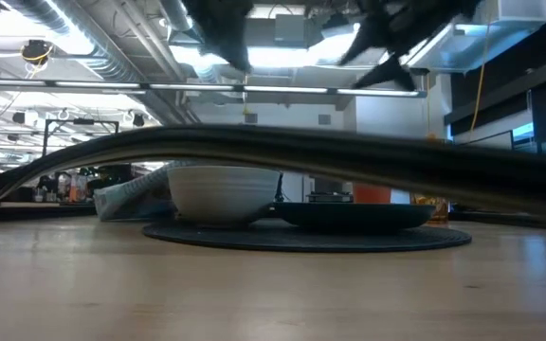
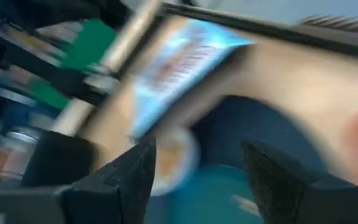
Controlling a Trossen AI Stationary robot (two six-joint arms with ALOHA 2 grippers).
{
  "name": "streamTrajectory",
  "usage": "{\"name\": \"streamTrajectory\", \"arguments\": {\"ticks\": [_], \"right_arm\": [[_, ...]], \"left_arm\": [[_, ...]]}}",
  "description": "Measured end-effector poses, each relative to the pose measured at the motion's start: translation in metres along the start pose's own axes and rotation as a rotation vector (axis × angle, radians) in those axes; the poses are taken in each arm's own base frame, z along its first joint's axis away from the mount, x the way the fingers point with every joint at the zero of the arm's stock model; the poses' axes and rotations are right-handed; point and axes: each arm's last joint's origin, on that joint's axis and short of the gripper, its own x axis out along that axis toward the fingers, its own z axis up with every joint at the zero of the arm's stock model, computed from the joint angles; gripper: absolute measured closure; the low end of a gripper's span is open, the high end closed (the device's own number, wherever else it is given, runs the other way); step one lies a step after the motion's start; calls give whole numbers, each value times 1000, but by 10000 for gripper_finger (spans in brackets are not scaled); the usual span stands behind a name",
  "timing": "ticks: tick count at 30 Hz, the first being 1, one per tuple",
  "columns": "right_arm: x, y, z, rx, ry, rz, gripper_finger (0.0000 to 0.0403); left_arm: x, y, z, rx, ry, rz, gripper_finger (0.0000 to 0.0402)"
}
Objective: Arrange a breakfast setting
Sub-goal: Adjust the blue cereal box on the table
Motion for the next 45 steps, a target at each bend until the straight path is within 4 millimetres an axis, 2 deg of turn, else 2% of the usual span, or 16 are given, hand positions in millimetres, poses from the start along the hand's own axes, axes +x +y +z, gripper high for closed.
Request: {"name": "streamTrajectory", "arguments": {"ticks": [3, 6, 12, 16, 21, 28, 30, 33, 38, 42, 45], "right_arm": [[35, 2, -11, 96, -53, 133, 178], [68, 0, -15, 172, -68, 151, 178], [134, -9, -20, 287, -14, 117, 178], [158, -9, -18, 313, 1, 106, 178], [171, -6, -7, 315, -40, 102, 198], [207, -21, 4, 335, 53, 100, 308], [214, -21, 7, 315, 78, 111, 342], [213, -9, 20, 257, 101, 144, 390], [194, 36, 64, 136, 65, 229, 390], [160, 75, 110, -27, -36, 295, 400], [130, 86, 136, -196, -64, 247, 402]], "left_arm": [[-42, 12, 1, -32, -110, 52, 360], [-74, 22, -1, -57, -189, 102, 362], [-106, 29, -7, -73, -266, 127, 362], [-114, 30, -9, -43, -275, 137, 362], [-115, 32, -13, -18, -237, 151, 362], [-113, 41, -13, 46, -221, 206, 362], [-113, 44, -13, 47, -220, 216, 362], [-113, 47, -14, 41, -210, 225, 359], [-116, 50, -18, 28, -186, 255, 325], [-130, 51, -22, 13, -207, 355, 292], [-146, 51, -25, -4, -261, 390, 269]]}}
